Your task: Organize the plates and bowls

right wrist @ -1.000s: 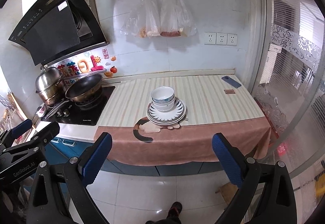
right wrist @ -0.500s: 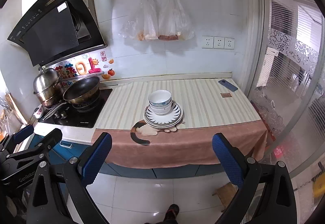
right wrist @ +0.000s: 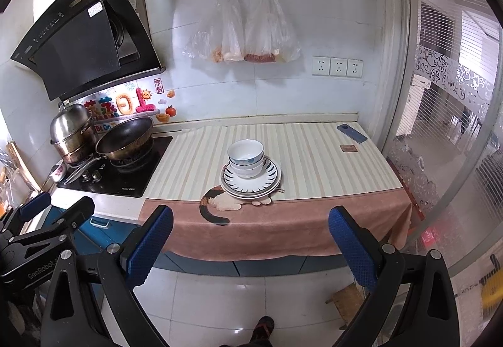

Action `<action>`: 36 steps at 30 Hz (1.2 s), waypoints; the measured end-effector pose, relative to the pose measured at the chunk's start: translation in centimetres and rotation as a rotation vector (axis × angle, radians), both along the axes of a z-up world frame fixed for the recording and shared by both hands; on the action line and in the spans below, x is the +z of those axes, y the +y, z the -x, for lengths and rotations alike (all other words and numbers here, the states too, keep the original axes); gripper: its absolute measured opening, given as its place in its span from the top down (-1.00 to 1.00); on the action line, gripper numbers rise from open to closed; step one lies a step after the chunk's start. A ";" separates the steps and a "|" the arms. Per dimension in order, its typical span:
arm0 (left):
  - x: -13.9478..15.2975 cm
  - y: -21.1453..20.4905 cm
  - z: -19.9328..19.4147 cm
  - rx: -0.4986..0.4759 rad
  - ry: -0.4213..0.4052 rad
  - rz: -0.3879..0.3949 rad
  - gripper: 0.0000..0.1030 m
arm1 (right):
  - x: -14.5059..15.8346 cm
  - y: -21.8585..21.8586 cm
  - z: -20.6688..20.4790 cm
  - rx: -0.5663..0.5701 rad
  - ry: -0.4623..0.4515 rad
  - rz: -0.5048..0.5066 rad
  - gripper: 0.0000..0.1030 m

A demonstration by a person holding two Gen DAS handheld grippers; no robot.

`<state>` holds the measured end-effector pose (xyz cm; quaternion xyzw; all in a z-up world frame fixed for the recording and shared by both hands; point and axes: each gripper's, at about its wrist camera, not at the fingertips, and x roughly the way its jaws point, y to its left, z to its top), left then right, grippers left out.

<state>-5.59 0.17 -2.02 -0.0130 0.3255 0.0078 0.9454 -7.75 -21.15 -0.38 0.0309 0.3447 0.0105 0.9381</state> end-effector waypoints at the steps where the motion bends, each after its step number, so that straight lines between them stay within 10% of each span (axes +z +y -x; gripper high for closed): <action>1: 0.0 0.0 0.0 0.001 -0.002 0.001 -0.92 | 0.0 0.0 -0.1 0.000 0.001 0.001 -0.96; 36: 0.9 -1.3 1.7 0.019 -0.032 -0.010 -0.92 | -0.3 -0.9 0.5 -0.012 0.001 -0.012 -0.97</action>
